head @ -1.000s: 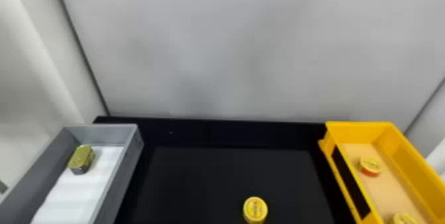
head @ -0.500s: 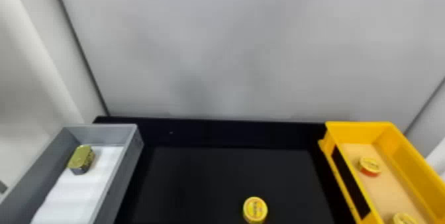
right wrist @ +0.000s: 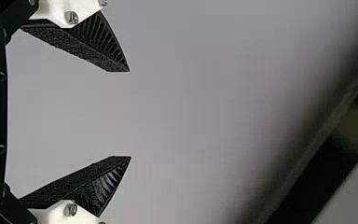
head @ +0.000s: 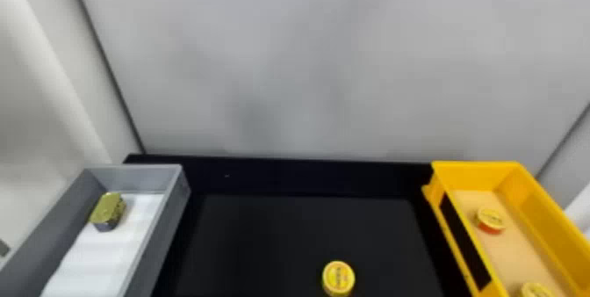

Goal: Pick up the round yellow can and place it in the yellow rectangular box

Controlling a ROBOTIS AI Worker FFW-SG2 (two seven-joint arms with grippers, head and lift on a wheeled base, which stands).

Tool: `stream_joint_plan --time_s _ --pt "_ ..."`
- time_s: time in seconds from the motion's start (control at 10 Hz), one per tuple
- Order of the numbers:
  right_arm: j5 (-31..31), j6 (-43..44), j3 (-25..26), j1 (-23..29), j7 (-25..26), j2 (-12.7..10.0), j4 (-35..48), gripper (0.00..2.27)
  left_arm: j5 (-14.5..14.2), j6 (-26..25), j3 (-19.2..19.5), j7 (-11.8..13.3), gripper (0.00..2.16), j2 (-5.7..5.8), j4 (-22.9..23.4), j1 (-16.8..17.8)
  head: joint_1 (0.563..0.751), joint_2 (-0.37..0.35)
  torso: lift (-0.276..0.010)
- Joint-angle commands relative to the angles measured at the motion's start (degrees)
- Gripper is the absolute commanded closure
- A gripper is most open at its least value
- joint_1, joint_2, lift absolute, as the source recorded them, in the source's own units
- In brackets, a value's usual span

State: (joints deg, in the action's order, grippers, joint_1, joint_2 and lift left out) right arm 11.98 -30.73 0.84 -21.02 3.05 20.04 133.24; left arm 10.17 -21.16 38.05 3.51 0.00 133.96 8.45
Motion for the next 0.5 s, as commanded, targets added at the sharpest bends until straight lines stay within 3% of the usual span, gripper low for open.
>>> stream_joint_plan --time_s 0.0,0.2,0.4 --pt "-0.3 -1.8 -5.8 0.2 -4.0 -3.6 -4.9 0.13 0.1 -0.1 -0.6 0.0 0.13 -0.15 -0.5 -0.1 0.629 0.012 -0.055" --pt "0.9 0.7 -5.5 1.9 -8.5 -7.3 -8.5 0.13 0.3 -0.1 -0.9 0.0 0.13 -0.15 -1.0 0.0 0.629 0.012 -0.055" --pt "4.3 1.9 -5.0 2.6 -12.9 -6.9 -10.4 0.13 0.3 -0.1 -0.9 0.0 0.13 -0.15 -1.3 -0.1 0.629 0.012 -0.055"
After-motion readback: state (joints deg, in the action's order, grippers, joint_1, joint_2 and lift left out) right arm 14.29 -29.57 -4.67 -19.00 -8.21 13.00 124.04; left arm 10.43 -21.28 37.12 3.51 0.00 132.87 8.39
